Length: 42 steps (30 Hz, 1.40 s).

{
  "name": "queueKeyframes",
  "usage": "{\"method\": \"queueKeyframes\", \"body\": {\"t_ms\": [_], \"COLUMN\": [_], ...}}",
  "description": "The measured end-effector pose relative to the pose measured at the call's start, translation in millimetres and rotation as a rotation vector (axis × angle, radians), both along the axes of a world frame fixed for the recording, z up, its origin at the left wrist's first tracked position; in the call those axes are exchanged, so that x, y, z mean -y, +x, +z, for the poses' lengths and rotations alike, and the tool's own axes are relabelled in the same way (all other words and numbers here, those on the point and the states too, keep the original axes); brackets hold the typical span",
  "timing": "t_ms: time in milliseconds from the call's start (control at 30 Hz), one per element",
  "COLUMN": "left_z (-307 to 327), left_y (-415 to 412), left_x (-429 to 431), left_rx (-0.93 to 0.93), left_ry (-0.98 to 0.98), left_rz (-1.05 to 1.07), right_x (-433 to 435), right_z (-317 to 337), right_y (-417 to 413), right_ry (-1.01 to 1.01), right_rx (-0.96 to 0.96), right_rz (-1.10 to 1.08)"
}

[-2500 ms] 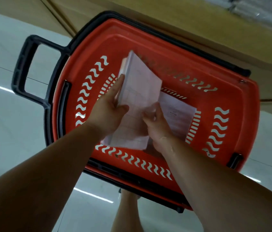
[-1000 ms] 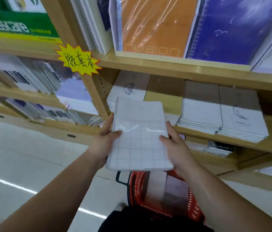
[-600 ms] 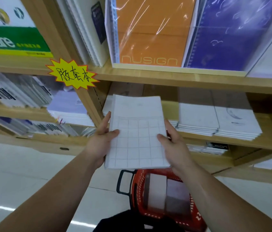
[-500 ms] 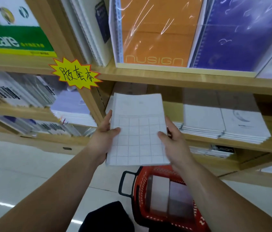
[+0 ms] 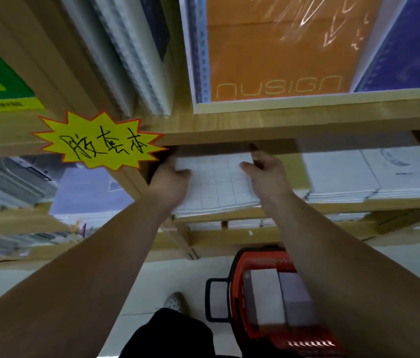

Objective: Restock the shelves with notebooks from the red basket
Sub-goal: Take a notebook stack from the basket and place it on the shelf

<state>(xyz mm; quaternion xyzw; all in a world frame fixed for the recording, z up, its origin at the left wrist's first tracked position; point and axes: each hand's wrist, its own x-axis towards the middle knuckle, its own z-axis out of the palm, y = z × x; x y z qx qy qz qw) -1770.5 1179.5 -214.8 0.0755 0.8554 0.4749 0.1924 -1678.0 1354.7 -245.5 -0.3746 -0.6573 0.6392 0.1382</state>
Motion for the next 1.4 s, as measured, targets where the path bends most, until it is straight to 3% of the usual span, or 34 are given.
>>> {"method": "queueKeyframes", "body": {"t_ms": [133, 233, 333, 633, 833, 1267, 1400], "left_z": [-7, -17, -34, -51, -50, -43, -39], "left_y": [5, 27, 37, 23, -1, 7, 12], "left_x": [7, 13, 12, 9, -1, -4, -3], "left_rx": [-0.169, -0.406, -0.589, -0.783, -0.757, -0.823, -0.825], "left_ry": [-0.251, -0.631, -0.838, -0.897, -0.936, -0.994, -0.909], "left_rz": [-0.285, -0.502, -0.593, -0.559, -0.499, -0.578, -0.617], "right_x": [5, -1, -17, -17, -10, -7, -8], "right_z": [-5, -8, -6, -35, -31, -20, -18], "right_y": [-28, -26, -12, 0, -34, -20, -9], "right_ry": [0.146, 0.327, 0.289, 0.100, 0.283, 0.040, 0.034], "right_rx": [0.131, 0.190, 0.156, -0.100, -0.004, -0.035, -0.072], "right_rz": [0.055, 0.191, 0.327, 0.377, 0.347, 0.251, 0.196]}}
